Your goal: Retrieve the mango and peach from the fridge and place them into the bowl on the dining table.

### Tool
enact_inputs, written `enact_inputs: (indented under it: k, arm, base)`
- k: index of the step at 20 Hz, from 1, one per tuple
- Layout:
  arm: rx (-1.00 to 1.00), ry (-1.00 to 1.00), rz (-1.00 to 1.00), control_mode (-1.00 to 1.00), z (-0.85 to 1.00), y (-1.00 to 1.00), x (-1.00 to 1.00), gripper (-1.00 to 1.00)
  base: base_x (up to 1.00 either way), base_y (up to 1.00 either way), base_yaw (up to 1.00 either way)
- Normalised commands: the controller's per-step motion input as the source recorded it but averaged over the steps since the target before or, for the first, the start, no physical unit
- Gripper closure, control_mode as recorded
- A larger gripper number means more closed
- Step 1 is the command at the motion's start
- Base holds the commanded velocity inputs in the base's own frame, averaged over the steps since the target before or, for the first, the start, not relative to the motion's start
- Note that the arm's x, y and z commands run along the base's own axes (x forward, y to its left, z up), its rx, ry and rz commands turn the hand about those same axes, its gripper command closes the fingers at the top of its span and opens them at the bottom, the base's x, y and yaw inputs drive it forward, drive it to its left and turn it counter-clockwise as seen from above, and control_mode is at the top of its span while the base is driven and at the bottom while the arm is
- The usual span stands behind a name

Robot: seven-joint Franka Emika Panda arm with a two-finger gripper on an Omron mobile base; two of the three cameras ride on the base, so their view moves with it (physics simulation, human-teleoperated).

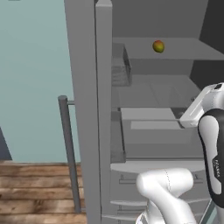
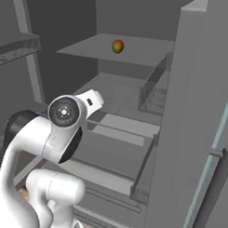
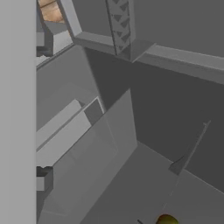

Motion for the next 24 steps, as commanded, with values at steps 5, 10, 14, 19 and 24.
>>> enact_inputs:
  k: [5, 10, 14, 19, 24]
  arm:
    - [0.00, 0.00, 0.00, 1.00, 0.00, 0.00, 0.00, -1.00]
    - [0.00, 0.00, 0.00, 1.00, 0.00, 0.00, 0.00, -1.00]
    - [0.00, 0.00, 0.00, 1.00, 0.00, 0.00, 0.00, -1.00]
    - [0.00, 0.00, 0.00, 1.00, 0.00, 0.00, 0.00, -1.00]
    - [0.00, 0.00, 0.00, 1.00, 0.00, 0.00, 0.00, -1.00]
  base:
    - [0.93, 0.00, -0.15]
    - [0.71, 0.06, -0.15]
    - [0.28, 0.00, -0.02]
    - [0.22, 0.08, -0.02]
    - [0.21, 0.12, -0.08]
